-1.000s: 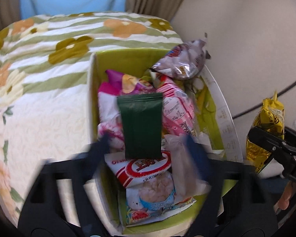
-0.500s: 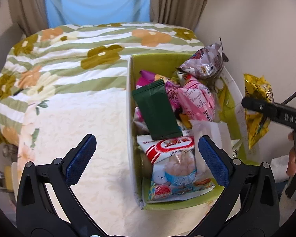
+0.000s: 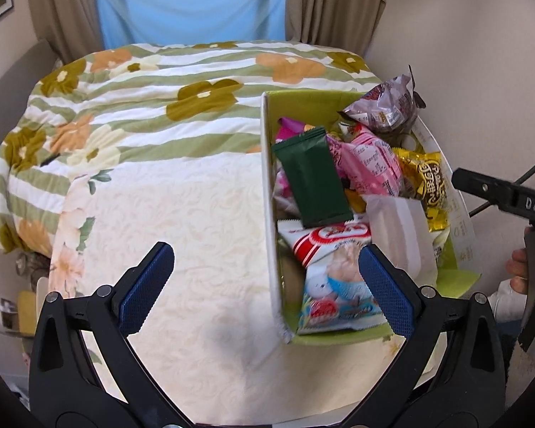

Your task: Organize snacks

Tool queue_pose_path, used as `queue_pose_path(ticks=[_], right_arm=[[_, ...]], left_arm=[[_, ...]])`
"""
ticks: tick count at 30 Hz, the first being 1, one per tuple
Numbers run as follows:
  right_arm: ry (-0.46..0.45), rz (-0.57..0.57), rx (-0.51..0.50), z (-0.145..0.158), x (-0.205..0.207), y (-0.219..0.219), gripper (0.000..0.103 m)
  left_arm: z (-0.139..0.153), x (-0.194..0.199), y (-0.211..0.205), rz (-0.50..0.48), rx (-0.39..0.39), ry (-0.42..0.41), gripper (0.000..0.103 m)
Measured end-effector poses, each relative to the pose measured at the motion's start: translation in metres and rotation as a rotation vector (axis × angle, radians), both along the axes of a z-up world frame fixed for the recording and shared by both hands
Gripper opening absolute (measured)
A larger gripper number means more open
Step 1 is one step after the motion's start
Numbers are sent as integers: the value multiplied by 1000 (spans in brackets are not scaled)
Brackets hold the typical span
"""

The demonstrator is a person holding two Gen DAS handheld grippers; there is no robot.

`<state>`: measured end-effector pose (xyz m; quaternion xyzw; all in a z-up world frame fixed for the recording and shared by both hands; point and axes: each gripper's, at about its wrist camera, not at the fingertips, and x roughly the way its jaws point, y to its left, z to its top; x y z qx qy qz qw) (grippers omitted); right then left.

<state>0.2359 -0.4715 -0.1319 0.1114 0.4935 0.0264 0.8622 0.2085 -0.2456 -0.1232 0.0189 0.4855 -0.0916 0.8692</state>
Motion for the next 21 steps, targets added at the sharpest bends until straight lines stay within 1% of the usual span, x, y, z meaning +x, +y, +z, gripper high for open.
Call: queue_pose_path(ticks=[3, 7, 11, 13, 17, 21], right_arm=[[-8, -16, -10, 3, -13, 7, 103], [-34, -32, -19, 15, -33, 20, 103], [-93, -35, -51, 38, -56, 42, 102], [-138, -42, -64, 53, -71, 55, 102], [-224, -67, -101, 85, -108, 81, 102], [-287, -72, -139, 107, -140, 104, 102]], left_arm=[[3, -7, 11, -12, -18, -6, 102], [17, -21, 28, -12, -32, -44, 102], [42, -40, 47, -12, -38, -104, 102], [57, -53, 58, -10, -35, -139, 102], [88, -82, 80, 0, -31, -219, 102], [110, -112, 98, 8, -38, -277, 102]])
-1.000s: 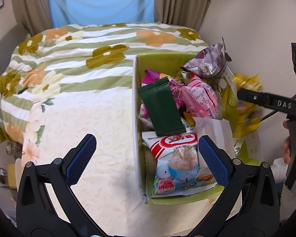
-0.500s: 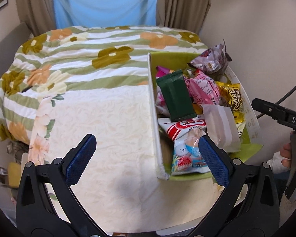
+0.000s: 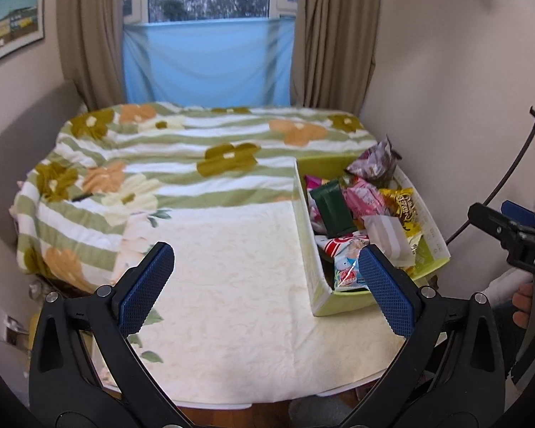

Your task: Organize snacks

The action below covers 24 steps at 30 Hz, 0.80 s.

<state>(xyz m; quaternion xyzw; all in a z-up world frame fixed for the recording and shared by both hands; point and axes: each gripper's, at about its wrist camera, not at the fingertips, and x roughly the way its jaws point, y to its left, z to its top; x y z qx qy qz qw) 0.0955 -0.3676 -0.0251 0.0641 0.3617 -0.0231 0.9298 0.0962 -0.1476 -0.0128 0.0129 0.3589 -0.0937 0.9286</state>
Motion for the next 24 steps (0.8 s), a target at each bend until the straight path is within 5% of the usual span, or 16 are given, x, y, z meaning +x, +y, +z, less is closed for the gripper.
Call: queue_pose_path(ticks=[10, 24], right_arm=[[-73, 10, -54, 16, -53, 35, 102], [-100, -3, -59, 19, -71, 38, 102]], left_arm=[[22, -52, 23, 22, 6, -77, 102], [24, -66, 15, 20, 12, -98, 102]])
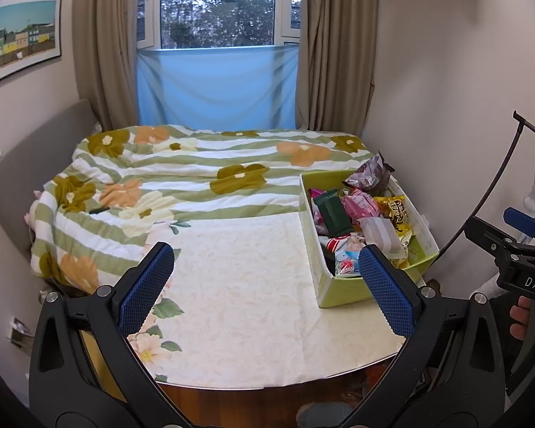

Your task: Organize snacks

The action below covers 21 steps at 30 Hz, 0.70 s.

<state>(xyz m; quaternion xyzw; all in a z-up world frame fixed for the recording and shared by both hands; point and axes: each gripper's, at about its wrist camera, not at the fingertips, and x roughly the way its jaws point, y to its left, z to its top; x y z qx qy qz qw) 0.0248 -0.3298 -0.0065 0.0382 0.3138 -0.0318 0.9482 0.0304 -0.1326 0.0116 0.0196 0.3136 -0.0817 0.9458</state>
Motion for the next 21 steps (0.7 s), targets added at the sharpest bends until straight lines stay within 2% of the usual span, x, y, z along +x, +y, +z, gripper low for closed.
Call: queue_pose_path(ticks=[21], right_arm=[[2, 9, -1, 3, 4, 9, 102]], left_arm=[[-4, 5, 1, 13, -1, 2, 102]])
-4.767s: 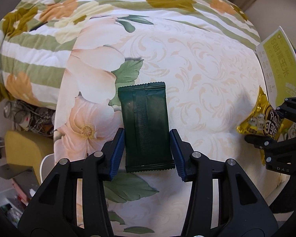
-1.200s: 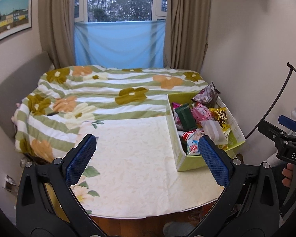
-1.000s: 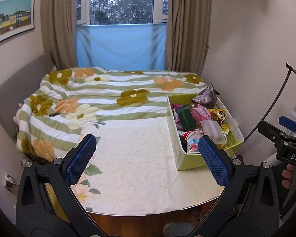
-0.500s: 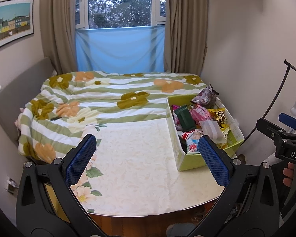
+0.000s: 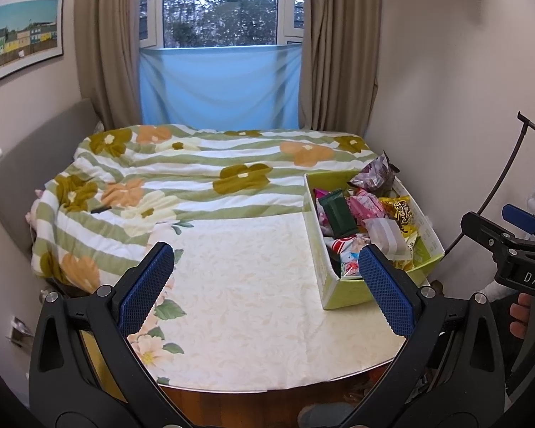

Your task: Organize snacks

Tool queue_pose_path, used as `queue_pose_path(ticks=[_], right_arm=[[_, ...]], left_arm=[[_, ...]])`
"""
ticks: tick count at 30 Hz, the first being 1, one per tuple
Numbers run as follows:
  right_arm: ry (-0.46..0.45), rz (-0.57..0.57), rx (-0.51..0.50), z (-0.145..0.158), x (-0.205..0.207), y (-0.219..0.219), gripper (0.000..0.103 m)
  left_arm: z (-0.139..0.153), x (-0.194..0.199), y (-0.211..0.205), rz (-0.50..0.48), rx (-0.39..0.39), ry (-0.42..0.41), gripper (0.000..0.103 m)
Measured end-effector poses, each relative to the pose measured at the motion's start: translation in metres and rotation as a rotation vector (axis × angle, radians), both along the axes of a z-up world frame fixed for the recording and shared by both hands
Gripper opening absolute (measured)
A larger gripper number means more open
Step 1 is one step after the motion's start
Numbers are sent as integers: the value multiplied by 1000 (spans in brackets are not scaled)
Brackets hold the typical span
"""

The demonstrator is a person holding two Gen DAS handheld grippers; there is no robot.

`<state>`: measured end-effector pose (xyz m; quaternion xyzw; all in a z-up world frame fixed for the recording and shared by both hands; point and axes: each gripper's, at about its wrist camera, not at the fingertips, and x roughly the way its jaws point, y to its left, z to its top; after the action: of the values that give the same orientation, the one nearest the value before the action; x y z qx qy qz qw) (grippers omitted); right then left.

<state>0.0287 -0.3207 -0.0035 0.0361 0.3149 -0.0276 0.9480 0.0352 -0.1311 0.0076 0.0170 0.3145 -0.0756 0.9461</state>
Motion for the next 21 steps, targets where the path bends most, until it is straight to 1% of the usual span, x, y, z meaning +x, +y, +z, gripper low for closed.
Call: queue_pose_path(ticks=[21], right_arm=[[3, 3, 4, -1, 6, 3, 102]], left_arm=[[-5, 2, 4, 6, -5, -2, 102]])
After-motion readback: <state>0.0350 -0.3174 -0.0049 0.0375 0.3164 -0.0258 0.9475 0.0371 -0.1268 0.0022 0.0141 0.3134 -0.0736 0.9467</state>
